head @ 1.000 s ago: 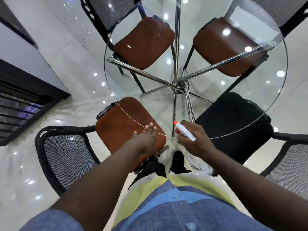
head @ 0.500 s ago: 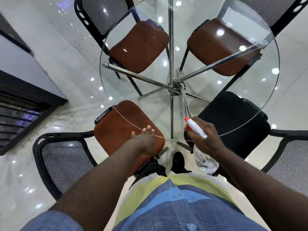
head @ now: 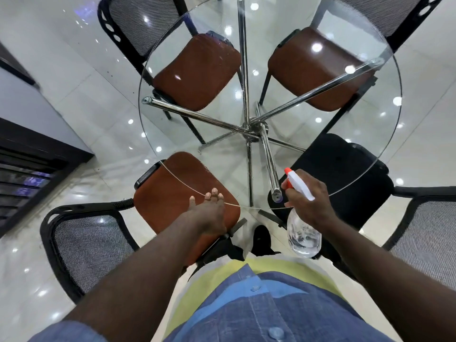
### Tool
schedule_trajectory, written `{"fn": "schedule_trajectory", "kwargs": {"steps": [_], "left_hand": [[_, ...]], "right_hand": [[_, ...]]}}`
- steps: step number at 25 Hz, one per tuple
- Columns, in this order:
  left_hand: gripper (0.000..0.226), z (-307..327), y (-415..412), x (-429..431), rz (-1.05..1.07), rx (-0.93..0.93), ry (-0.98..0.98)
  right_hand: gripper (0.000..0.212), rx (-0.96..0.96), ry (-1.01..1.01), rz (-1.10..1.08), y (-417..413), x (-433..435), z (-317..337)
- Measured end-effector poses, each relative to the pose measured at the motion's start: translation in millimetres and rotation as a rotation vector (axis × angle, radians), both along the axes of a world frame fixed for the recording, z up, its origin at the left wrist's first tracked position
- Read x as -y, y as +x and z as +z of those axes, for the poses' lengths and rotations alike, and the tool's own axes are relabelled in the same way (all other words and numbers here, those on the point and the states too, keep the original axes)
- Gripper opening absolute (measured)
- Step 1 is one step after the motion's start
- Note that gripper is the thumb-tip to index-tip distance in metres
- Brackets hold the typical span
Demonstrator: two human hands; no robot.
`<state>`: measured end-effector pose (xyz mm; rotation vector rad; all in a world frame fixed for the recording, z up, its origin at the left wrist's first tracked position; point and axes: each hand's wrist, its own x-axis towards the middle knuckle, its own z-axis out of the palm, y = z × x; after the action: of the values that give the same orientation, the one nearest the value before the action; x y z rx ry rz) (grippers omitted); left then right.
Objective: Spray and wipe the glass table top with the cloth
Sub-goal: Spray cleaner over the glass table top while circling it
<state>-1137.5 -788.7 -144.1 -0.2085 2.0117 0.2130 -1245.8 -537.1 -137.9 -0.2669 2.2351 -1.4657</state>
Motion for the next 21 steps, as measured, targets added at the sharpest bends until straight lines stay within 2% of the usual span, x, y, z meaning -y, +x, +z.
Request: {"fn": "schedule_trajectory", "kwargs": {"steps": [3, 9, 13, 18, 21], "left_hand": [[0.112, -1, 0, 1, 0.017, -0.009, 0.010], [0.106, 1, -1, 2, 0.041, -0.033, 0.010], [0.104, 2, 0, 1, 0.049, -0.029, 0.005], [0.105, 4, -2, 0, 0.044, -0.024, -0.004], [0.103, 4, -2, 1, 0.044, -0.026, 0.004]], "right_hand": [[0.006, 0.019, 0.057, -0.089, -1, -11, -5], [0.003, -0.005, 0.106, -0.090, 9, -34, -14], [0.009, -0.054, 0.167, -0.110, 15, -52, -20], [0.003, -0.102, 0.255, 0.046, 29, -67, -35], [0.009, -0.082, 0.239, 0.118, 36, -62, -35]]}}
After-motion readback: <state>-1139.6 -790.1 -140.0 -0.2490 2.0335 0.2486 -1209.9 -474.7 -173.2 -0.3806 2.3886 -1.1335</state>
